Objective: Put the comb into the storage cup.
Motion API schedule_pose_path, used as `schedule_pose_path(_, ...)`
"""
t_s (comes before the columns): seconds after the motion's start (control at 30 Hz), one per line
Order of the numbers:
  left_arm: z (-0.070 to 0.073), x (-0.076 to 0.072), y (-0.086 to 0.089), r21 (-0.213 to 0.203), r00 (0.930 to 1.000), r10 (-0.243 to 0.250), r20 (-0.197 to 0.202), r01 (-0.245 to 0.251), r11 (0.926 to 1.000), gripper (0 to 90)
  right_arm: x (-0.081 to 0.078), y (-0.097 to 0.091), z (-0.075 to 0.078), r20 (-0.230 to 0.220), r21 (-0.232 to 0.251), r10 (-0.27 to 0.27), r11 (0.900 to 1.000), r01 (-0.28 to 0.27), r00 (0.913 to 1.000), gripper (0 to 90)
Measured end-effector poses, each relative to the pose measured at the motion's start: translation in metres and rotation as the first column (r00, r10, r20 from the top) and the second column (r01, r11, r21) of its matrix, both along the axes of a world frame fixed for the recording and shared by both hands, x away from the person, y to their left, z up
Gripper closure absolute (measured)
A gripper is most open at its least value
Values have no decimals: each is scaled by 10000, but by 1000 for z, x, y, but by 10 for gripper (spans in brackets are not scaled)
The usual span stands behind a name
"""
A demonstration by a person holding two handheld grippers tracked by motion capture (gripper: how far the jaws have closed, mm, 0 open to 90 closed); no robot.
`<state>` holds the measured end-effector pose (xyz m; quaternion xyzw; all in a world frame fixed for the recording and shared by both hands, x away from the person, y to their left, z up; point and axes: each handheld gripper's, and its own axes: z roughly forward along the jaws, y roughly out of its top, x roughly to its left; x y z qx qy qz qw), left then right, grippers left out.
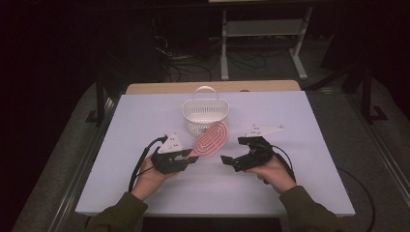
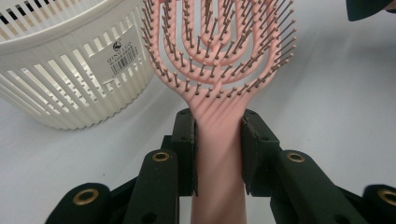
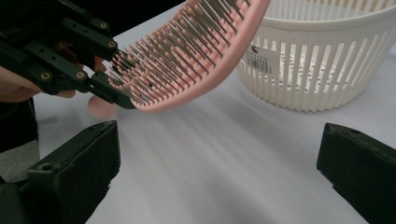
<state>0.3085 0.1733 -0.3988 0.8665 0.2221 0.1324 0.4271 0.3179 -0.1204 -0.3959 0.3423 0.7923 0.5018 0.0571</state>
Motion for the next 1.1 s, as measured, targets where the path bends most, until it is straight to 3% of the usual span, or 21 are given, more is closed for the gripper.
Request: schedule_pose_path(1.1,-5,-6,-1,-153,9999,107,73,-106,9998,701,22,19,15,108,890,-52,9960,43,9999,0)
